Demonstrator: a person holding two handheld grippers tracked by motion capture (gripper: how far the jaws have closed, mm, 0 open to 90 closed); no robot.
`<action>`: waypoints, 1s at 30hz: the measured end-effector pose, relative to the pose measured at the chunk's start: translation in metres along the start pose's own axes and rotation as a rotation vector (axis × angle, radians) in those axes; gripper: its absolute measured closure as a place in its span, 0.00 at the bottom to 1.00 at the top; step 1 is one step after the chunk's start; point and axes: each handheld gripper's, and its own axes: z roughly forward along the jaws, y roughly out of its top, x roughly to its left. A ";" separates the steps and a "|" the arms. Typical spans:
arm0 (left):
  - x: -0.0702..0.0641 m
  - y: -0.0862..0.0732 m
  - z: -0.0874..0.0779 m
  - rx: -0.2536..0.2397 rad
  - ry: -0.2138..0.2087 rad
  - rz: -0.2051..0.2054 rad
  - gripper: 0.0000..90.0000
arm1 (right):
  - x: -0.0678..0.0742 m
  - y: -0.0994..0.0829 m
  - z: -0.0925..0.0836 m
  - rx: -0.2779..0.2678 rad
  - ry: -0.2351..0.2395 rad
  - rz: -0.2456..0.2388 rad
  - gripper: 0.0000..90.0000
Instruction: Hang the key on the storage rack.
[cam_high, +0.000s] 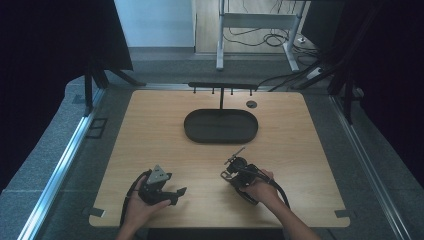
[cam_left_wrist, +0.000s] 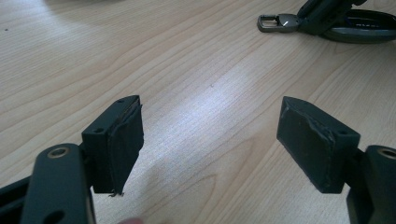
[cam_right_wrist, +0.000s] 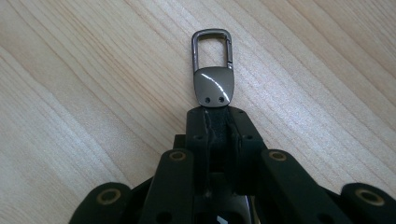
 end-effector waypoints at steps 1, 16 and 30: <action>0.000 0.000 0.000 -0.001 0.000 0.000 0.26 | -0.001 0.000 -0.001 -0.003 0.006 0.002 0.89; 0.001 -0.001 0.001 0.004 -0.001 -0.003 0.26 | -0.006 -0.007 -0.008 -0.070 0.022 0.023 0.90; 0.001 -0.001 0.003 0.008 -0.005 -0.003 0.26 | -0.009 -0.010 -0.021 -0.136 0.019 0.042 0.90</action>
